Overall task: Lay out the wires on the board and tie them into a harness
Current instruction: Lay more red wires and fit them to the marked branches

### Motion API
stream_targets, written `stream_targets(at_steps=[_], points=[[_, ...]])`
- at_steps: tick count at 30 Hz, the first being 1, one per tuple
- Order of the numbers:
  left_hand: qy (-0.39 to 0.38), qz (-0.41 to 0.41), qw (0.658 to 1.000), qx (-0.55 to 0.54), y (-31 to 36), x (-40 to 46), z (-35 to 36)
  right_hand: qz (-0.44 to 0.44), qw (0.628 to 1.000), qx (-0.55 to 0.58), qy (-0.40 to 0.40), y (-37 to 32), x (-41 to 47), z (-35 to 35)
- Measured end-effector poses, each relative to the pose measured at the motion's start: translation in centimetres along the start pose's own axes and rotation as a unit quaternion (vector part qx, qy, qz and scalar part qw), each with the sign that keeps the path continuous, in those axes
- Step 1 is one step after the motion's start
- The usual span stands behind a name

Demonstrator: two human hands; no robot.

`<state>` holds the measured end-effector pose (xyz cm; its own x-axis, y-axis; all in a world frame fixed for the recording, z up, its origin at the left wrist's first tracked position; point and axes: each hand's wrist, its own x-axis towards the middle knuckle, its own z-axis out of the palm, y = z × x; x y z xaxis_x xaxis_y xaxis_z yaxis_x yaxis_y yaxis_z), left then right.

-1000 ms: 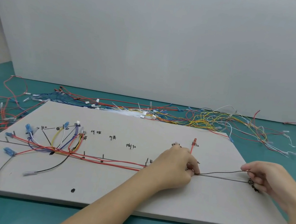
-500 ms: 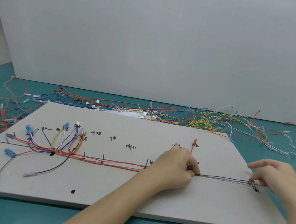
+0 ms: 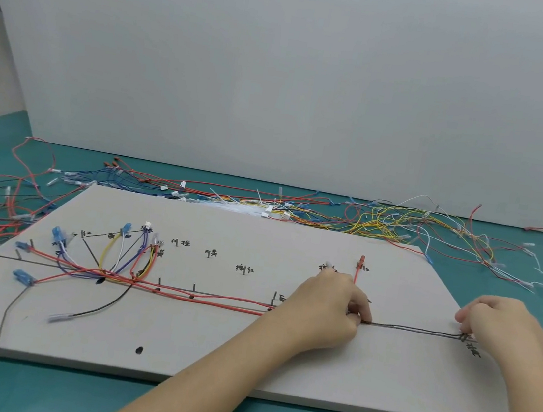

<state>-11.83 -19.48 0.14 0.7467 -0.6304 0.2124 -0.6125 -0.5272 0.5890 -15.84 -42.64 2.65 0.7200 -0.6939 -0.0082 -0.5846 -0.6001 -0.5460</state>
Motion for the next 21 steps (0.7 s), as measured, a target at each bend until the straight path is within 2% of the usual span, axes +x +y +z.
stream_targets(at_steps=[7,15,21], points=[[-0.043,0.006,0.998,0.034,0.2,0.2,0.3,-0.034,0.998,-0.019,0.055,-0.4,-0.1,0.9],[-0.054,0.004,0.998,0.043,0.2,0.3,0.2,-0.058,0.998,-0.006,0.031,0.5,0.1,1.7],[-0.043,0.013,0.993,0.110,1.1,0.6,0.6,-0.065,0.994,0.046,0.070,0.0,0.2,1.8]])
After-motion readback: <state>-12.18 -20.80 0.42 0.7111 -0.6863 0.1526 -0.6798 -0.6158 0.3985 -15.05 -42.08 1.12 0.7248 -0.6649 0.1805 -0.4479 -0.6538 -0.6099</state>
